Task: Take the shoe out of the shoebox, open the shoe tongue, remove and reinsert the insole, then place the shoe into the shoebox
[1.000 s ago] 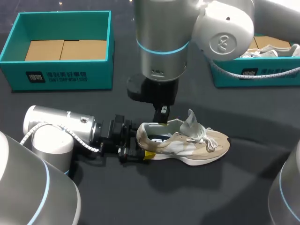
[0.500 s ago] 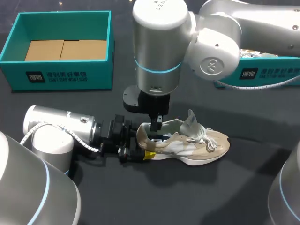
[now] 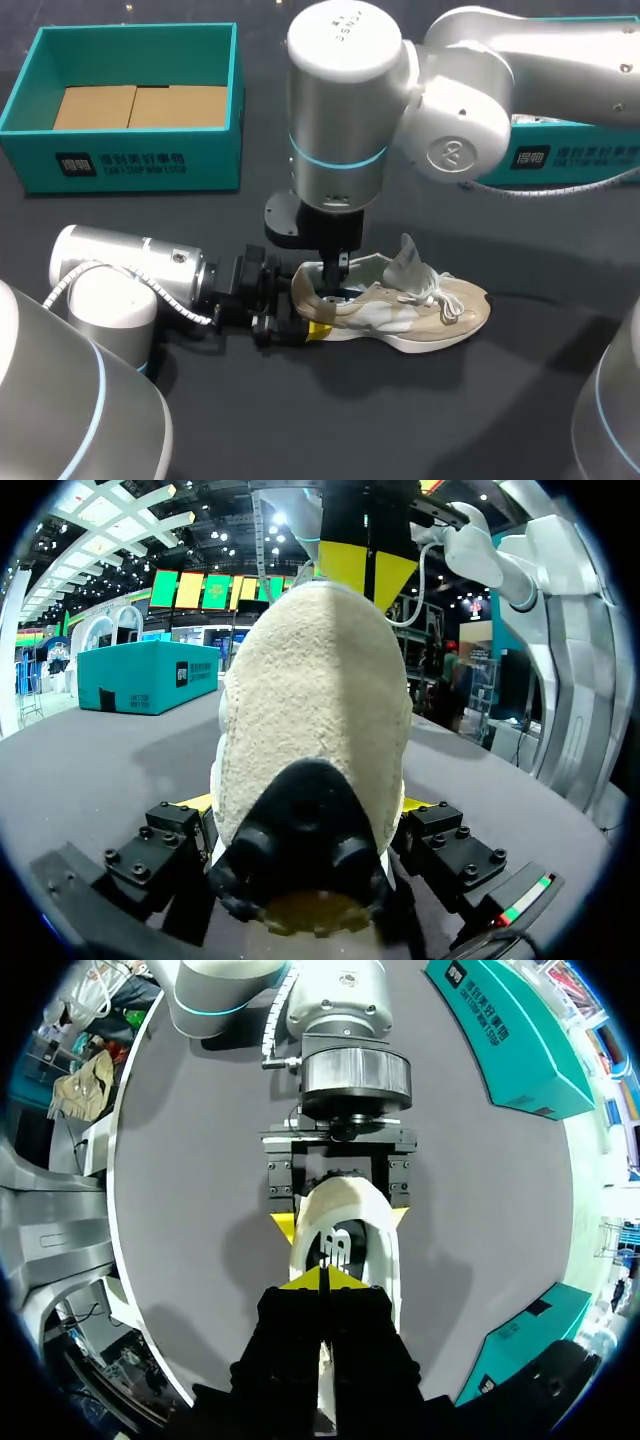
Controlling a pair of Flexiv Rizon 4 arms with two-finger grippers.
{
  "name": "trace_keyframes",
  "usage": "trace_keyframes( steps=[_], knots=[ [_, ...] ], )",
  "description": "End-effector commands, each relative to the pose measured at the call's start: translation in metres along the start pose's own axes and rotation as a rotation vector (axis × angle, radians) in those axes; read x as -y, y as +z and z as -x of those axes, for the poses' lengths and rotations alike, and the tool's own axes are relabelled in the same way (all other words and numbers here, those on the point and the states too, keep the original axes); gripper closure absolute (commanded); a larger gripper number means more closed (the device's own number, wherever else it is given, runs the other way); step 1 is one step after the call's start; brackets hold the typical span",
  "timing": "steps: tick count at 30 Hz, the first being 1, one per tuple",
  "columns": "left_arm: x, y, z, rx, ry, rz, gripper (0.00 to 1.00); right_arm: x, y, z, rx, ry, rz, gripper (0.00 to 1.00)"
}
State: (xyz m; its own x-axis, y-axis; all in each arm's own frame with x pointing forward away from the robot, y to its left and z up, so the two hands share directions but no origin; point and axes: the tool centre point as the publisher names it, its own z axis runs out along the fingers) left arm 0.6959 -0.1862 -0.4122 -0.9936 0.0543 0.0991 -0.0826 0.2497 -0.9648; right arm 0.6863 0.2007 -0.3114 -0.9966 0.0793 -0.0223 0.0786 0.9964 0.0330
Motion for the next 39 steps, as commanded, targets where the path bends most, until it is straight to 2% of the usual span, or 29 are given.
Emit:
trace_keyframes(
  steps=[1,8,15,25,27,30,33,39],
  knots=[
    [-0.003,0.0,-0.002,0.002,0.0,0.0,1.0,0.0,0.028,0.006,0.001,-0.011,0.017,1.0],
    [-0.003,0.0,-0.002,0.002,0.0,0.0,1.0,0.01,0.049,0.014,0.01,-0.021,-0.002,1.0],
    [-0.003,0.0,-0.002,0.002,0.0,0.0,1.0,0.038,0.066,0.021,0.035,0.028,0.001,1.0],
    [-0.003,0.0,-0.002,0.002,0.0,0.0,1.0,0.071,0.061,0.02,0.074,0.112,-0.026,1.0],
    [-0.003,0.0,-0.002,0.002,0.0,0.0,1.0,0.076,0.062,0.023,0.076,0.121,-0.028,0.79],
    [-0.003,0.0,-0.002,0.002,0.0,0.0,1.0,0.078,0.063,0.025,0.081,0.115,-0.02,0.63],
    [-0.003,0.0,-0.002,0.002,0.0,0.0,1.0,0.079,0.068,0.027,0.075,0.107,-0.011,0.57],
    [-0.003,0.0,-0.002,0.002,0.0,0.0,1.0,0.077,0.083,0.028,0.036,0.098,-0.002,0.54]
  ],
)
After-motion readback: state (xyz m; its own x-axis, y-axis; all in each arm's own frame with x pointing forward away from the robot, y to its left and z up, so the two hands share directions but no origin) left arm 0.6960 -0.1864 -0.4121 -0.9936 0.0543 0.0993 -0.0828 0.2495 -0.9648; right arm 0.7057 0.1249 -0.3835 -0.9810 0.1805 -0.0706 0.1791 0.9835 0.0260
